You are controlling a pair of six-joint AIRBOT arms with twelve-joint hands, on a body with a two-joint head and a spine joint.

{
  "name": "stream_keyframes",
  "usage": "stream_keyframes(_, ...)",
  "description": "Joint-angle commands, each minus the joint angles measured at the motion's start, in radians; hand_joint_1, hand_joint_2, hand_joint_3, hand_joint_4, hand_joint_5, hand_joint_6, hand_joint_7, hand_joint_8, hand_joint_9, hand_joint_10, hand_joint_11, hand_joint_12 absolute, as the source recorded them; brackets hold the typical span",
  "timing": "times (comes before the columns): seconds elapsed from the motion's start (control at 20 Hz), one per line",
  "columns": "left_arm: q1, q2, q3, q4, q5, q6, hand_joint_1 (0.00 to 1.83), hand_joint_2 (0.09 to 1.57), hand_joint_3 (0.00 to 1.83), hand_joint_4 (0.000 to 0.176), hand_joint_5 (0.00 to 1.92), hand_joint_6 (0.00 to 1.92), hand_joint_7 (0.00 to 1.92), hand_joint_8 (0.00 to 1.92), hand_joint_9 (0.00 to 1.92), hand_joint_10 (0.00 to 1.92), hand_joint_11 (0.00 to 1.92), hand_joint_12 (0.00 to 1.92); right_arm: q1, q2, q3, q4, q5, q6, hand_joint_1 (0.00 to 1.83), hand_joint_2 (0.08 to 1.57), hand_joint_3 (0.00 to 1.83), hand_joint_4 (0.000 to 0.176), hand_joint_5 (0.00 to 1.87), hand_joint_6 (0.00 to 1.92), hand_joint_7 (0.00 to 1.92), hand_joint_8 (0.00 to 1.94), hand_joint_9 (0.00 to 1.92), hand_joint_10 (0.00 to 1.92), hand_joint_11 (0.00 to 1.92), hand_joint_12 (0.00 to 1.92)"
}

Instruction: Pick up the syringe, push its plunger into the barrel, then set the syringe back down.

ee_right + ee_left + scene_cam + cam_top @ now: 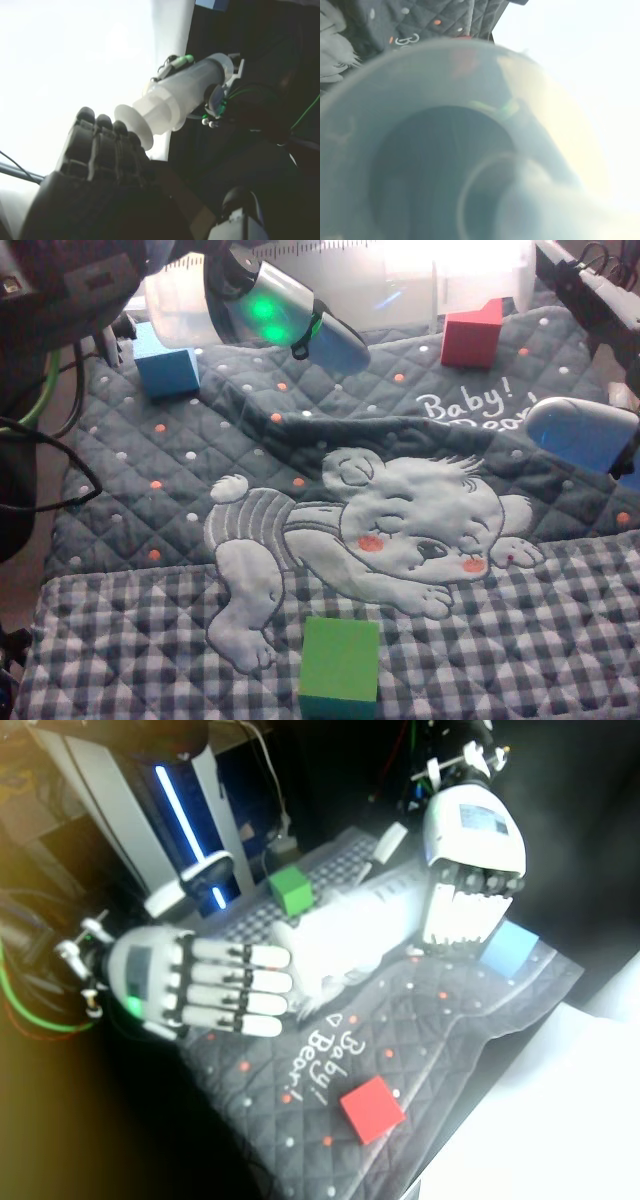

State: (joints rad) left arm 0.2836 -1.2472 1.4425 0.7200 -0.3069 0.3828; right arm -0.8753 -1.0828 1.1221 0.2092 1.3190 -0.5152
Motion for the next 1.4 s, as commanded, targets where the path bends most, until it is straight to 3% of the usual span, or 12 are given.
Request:
stream_keyframes(0.0,-0.025,-0.016,0.0,-0.027,-0.114,-0.011,1.08,1.31,0.01,0.176,1.27,1.92,1.55,1.92,1.59,1.91,1.45,1.92,0.018,-0.005,-0.001,-0.065,0.11,0.008,0.0,0.77,0.0,0.0,0.02,0.01,0.0,0.0,0.0,0.0,0.01,0.0)
stream_keyframes(0.05,-0.026,-0.019,0.002,-0.028,-0.115,-0.011,1.09,1.31,0.01,0.176,1.25,1.92,1.51,1.92,1.53,1.88,1.22,1.92,0.019,-0.007,-0.001,-0.066,0.109,0.008,0.0,0.81,0.01,0.0,0.01,0.0,0.0,0.0,0.0,0.0,0.02,0.01)
stream_keyframes(0.1,-0.028,-0.021,0.002,-0.027,-0.114,-0.011,1.08,1.31,0.01,0.176,1.24,1.92,1.5,1.92,1.5,1.87,1.13,1.92,0.021,-0.008,-0.001,-0.067,0.109,0.008,0.0,0.82,0.02,0.0,0.01,0.0,0.0,0.0,0.0,0.0,0.02,0.01)
stream_keyframes(0.15,-0.031,-0.023,0.002,-0.027,-0.114,-0.011,1.11,1.3,0.01,0.176,1.25,1.92,1.5,1.92,1.52,1.88,1.24,1.92,0.023,-0.009,-0.001,-0.069,0.107,0.008,0.0,0.81,0.01,0.0,0.01,0.0,0.0,0.0,0.0,0.0,0.02,0.01)
stream_keyframes(0.2,-0.032,-0.024,0.002,-0.027,-0.114,-0.011,1.1,1.31,0.01,0.176,1.24,1.92,1.51,1.92,1.51,1.88,1.23,1.92,0.025,-0.011,-0.001,-0.07,0.106,0.008,0.0,0.8,0.0,0.0,0.02,0.0,0.0,0.0,0.0,0.0,0.03,0.01)
stream_keyframes(0.3,-0.034,-0.027,0.002,-0.027,-0.115,-0.011,1.05,1.33,0.01,0.176,1.23,1.92,1.47,1.92,1.44,1.89,1.01,1.92,0.028,-0.012,0.0,-0.075,0.1,0.008,0.0,0.77,0.0,0.0,0.01,0.0,0.0,0.0,0.0,0.0,0.02,0.01)
stream_keyframes(0.4,-0.035,-0.03,0.003,-0.027,-0.116,-0.011,1.06,1.33,0.01,0.176,1.22,1.92,1.45,1.92,1.41,1.9,0.95,1.92,0.032,-0.014,0.002,-0.077,0.098,0.008,0.0,0.78,0.0,0.0,0.0,0.0,0.0,0.0,0.0,0.0,0.01,0.01)
stream_keyframes(0.55,-0.039,-0.036,0.004,-0.023,-0.116,-0.011,1.07,1.31,0.0,0.176,1.25,1.92,1.53,1.92,1.53,1.92,1.22,1.92,0.037,-0.016,0.003,-0.08,0.098,0.008,0.0,0.77,0.0,0.0,0.0,0.0,0.0,0.0,0.0,0.0,0.04,0.02)
stream_keyframes(0.65,-0.041,-0.042,0.005,-0.018,-0.115,-0.011,1.1,1.29,0.0,0.176,1.31,1.92,1.6,1.92,1.65,1.92,1.62,1.92,0.04,-0.018,0.003,-0.082,0.095,0.008,0.0,0.76,0.0,0.0,0.01,0.0,0.0,0.0,0.0,0.0,0.02,0.01)
stream_keyframes(1.1,-0.053,-0.049,0.003,0.0,-0.11,-0.012,1.22,1.26,0.0,0.176,1.32,1.92,1.6,1.92,1.67,1.92,1.67,1.92,0.045,-0.02,0.005,-0.087,0.087,0.008,0.0,0.75,0.0,0.0,0.01,0.0,0.0,0.0,0.0,0.0,0.03,0.01)
stream_keyframes(1.25,-0.055,-0.05,0.001,0.007,-0.112,-0.012,1.1,1.28,0.0,0.176,1.31,1.92,1.56,1.92,1.61,1.92,1.59,1.92,0.045,-0.022,0.007,-0.087,0.087,0.008,0.0,0.74,0.0,0.0,0.02,0.01,0.01,0.01,0.01,0.0,0.05,0.02)
stream_keyframes(1.35,-0.052,-0.049,0.001,0.013,-0.106,-0.012,1.13,1.27,0.0,0.176,1.31,1.92,1.57,1.92,1.65,1.92,1.66,1.92,0.045,-0.013,0.007,-0.087,0.087,0.008,0.0,0.75,0.0,0.0,0.02,0.0,0.0,0.0,0.0,0.0,0.02,0.01)
